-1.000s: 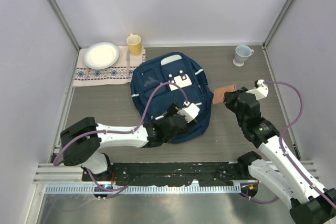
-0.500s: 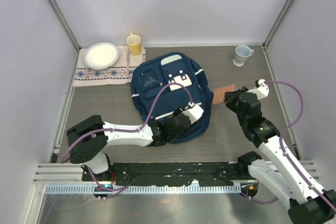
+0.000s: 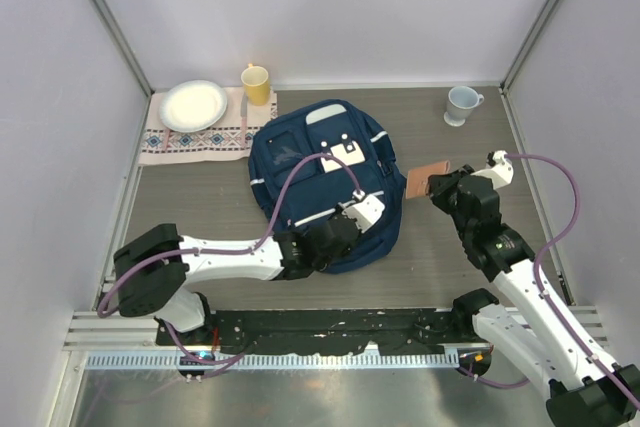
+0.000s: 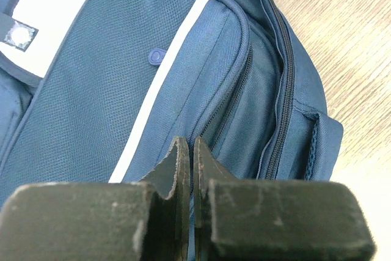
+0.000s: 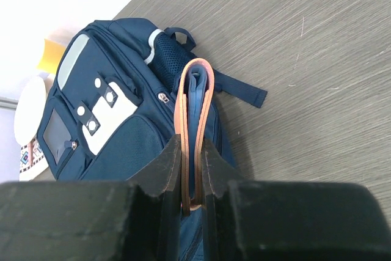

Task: Pack the student bag
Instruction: Place the personal item in the student bag.

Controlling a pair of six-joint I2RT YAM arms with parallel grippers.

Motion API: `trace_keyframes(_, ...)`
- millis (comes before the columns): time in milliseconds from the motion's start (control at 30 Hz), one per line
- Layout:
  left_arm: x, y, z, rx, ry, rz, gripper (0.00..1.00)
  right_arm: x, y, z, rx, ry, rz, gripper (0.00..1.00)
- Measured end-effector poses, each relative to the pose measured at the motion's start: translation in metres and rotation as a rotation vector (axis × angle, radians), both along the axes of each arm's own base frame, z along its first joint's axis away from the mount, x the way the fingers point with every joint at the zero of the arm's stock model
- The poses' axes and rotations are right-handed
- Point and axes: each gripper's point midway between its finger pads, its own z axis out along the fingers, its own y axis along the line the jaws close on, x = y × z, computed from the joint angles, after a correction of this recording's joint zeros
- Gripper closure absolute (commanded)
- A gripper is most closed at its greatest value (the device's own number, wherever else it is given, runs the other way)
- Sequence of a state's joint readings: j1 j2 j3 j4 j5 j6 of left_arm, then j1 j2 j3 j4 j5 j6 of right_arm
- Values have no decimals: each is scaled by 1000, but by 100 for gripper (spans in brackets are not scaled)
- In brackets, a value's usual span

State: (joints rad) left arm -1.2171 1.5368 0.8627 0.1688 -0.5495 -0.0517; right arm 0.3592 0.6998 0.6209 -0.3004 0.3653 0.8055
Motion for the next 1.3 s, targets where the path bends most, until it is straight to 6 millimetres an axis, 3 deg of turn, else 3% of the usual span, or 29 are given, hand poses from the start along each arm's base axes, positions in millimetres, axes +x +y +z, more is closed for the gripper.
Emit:
trace_keyframes(333,7,11,19,-41,-31,76,100,-5,3,8,12,-6,34,99)
trace_keyframes(500,16,15,45,-79,-40,143,100,-10,2,33,17,-34,41,99)
trace_keyframes(600,21,21,61,-129,-40,178,100,-14,6,36,28,-38,69,99)
trace_keyframes(800,28,25,73,-166,-23,200,100,-25,24,30,50,10,182,99)
trace_keyframes(967,34,20,90,-183,-28,209,100,-39,55,39,76,33,380,99)
trace_keyframes(1300,43,5,99,-167,-28,214,100,-56,91,38,131,82,609,99)
